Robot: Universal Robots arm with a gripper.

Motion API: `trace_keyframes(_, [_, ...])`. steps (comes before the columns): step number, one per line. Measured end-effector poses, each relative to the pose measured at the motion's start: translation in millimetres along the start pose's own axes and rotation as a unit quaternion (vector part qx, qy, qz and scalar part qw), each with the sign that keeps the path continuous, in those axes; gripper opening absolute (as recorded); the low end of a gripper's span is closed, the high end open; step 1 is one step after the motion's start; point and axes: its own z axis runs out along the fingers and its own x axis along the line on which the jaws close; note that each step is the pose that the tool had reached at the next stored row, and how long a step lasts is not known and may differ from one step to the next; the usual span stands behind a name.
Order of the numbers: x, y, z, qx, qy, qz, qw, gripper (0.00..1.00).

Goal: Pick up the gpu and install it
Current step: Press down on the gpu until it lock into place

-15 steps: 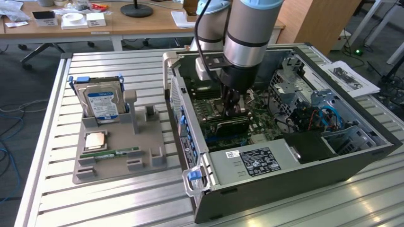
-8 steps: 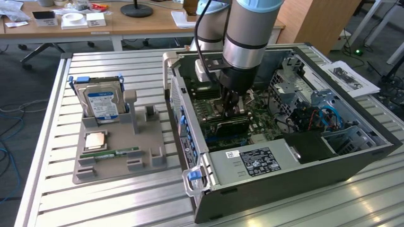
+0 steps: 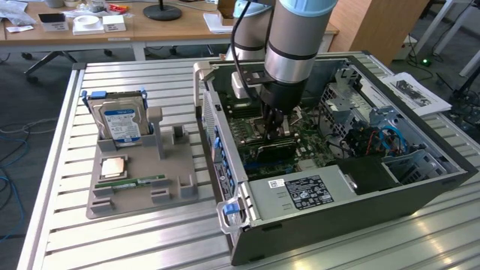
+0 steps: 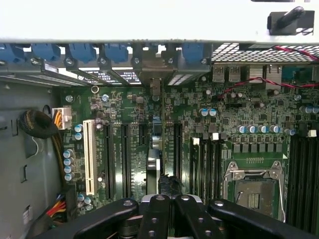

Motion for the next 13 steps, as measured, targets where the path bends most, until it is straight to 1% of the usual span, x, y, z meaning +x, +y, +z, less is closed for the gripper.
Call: trace_keyframes(13, [0.2,0.1,1.3,0.0001,-0.0002,0.000,1.0000,0.11])
